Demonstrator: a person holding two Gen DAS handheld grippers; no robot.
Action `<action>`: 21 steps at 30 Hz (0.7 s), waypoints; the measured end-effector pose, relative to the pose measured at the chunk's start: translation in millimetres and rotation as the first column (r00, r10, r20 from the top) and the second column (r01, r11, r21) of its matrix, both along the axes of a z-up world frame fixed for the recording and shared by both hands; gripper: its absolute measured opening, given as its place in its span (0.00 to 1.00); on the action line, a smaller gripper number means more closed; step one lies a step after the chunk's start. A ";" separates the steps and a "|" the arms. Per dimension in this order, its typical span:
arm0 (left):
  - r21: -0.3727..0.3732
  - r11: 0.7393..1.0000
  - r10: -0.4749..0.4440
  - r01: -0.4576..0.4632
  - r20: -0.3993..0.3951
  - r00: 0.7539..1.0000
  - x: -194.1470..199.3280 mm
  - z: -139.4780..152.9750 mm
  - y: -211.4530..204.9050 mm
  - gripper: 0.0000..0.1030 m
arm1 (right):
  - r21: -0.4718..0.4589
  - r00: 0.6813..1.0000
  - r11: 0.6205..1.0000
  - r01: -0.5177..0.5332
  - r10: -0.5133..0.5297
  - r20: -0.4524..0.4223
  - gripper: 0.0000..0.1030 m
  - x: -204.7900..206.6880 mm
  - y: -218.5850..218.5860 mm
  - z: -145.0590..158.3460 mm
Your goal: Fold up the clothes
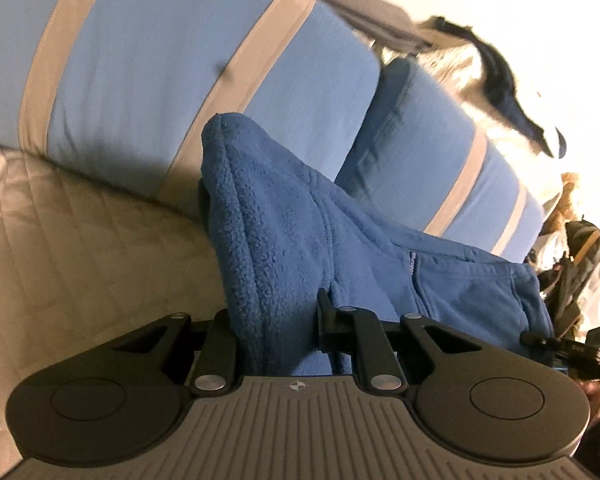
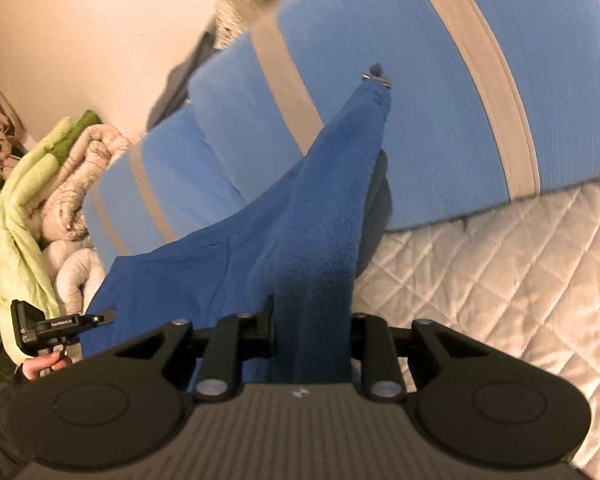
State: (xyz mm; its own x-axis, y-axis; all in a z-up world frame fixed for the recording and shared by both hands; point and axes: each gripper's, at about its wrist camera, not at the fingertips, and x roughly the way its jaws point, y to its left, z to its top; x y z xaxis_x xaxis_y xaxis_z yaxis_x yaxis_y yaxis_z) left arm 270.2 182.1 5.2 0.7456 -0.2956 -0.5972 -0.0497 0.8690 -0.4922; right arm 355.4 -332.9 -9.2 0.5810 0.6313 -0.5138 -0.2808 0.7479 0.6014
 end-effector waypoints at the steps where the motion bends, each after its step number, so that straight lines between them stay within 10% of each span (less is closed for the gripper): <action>1: 0.006 1.000 0.001 -0.001 0.005 1.000 -1.0 3.9 0.0 0.17 | -0.003 1.000 1.000 0.000 0.001 0.008 0.23 -1.8 1.2 6.2; 21: 0.185 0.972 0.130 -0.144 0.087 0.988 -61.2 98.7 87.0 0.16 | 0.055 0.990 0.992 -0.114 0.109 0.090 0.22 -16.8 109.5 63.6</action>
State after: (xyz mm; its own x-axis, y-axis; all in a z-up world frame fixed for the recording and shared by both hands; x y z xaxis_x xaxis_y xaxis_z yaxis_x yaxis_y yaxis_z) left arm 209.0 269.1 103.9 0.8154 -0.0741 -0.5741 -0.1443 0.9344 -0.3257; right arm 338.6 -223.4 54.3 0.5464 0.7225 -0.4237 -0.4135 0.6726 0.6137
